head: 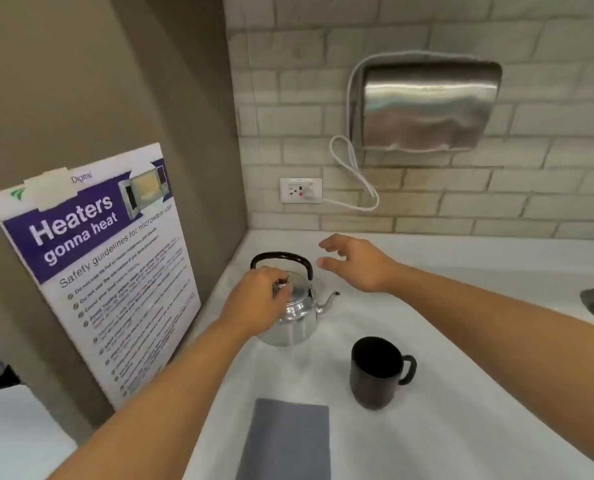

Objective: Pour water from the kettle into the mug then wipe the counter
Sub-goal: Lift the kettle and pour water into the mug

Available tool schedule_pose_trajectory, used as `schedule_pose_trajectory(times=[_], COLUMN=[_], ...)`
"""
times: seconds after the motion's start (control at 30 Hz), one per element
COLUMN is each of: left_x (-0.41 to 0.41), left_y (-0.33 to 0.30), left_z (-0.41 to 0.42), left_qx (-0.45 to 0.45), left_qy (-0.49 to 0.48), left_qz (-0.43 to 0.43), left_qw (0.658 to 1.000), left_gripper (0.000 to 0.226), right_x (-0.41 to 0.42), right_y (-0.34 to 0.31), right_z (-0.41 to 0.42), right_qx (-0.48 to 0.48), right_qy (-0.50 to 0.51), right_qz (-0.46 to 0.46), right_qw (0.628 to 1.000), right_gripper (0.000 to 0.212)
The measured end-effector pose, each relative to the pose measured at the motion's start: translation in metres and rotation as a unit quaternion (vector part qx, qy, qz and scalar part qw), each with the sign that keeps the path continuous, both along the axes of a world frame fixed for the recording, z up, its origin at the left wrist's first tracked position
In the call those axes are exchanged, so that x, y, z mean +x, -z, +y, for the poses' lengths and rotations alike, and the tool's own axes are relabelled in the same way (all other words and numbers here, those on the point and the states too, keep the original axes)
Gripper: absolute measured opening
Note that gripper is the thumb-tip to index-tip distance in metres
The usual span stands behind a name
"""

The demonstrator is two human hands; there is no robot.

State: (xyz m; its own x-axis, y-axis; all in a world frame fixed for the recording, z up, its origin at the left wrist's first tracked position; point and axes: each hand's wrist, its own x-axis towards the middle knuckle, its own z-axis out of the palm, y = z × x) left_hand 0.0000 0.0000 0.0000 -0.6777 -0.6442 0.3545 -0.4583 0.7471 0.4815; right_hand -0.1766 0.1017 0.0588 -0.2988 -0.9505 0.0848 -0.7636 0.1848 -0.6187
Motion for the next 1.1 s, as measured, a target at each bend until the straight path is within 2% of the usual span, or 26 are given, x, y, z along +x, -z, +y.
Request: schedule_pose_trajectory(times=[0.07, 0.23, 0.3, 0.4, 0.5, 0.67, 0.8, 0.9, 1.0, 1.1], left_x=[-0.007, -0.027, -0.031, -0.033, -0.032, -0.030, -0.030, -0.028, -0.025, -0.020], left_y=[0.011, 0.037, 0.038, 0.035, 0.028, 0.005, -0.016, -0.028, -0.039, -0.043], left_z=[-0.019, -0.061, -0.073, -0.080, -0.081, -0.083, -0.074, -0.063, -0.051, -0.039], left_qx=[0.025, 0.016, 0.001, -0.008, -0.008, -0.028, -0.033, -0.039, 0.051, 0.106], left_qy=[-0.005, -0.005, -0.019, -0.042, -0.047, -0.041, -0.039, -0.042, -0.037, -0.035], left_qz=[0.007, 0.040, 0.067, 0.095, 0.142, 0.211, 0.260, 0.286, 0.325, 0.366], left_qw=[1.000, 0.999, 0.998, 0.995, 0.989, 0.976, 0.964, 0.957, 0.944, 0.924], left_gripper=[0.025, 0.022, 0.026, 0.018, 0.009, 0.020, 0.026, 0.038, 0.045, 0.050], right_x=[0.001, 0.010, 0.012, 0.015, 0.016, 0.017, 0.022, 0.027, 0.035, 0.045], right_y=[0.006, 0.035, 0.046, 0.054, 0.056, 0.043, 0.011, -0.012, -0.029, -0.037], right_z=[-0.034, -0.112, -0.131, -0.145, -0.144, -0.132, -0.114, -0.095, -0.078, -0.060], right_qx=[-0.010, 0.043, 0.033, 0.006, -0.016, -0.062, -0.121, -0.158, -0.193, -0.207], right_qy=[0.017, 0.030, 0.046, 0.080, 0.104, 0.109, 0.094, 0.072, 0.055, 0.038], right_qz=[-0.040, -0.054, -0.062, -0.080, -0.078, -0.089, -0.108, -0.120, -0.139, -0.143], right_qw=[0.999, 0.997, 0.997, 0.994, 0.991, 0.988, 0.982, 0.978, 0.970, 0.967], right_gripper=[0.052, 0.047, 0.038, 0.045, 0.045, 0.043, 0.039, 0.039, 0.044, 0.036])
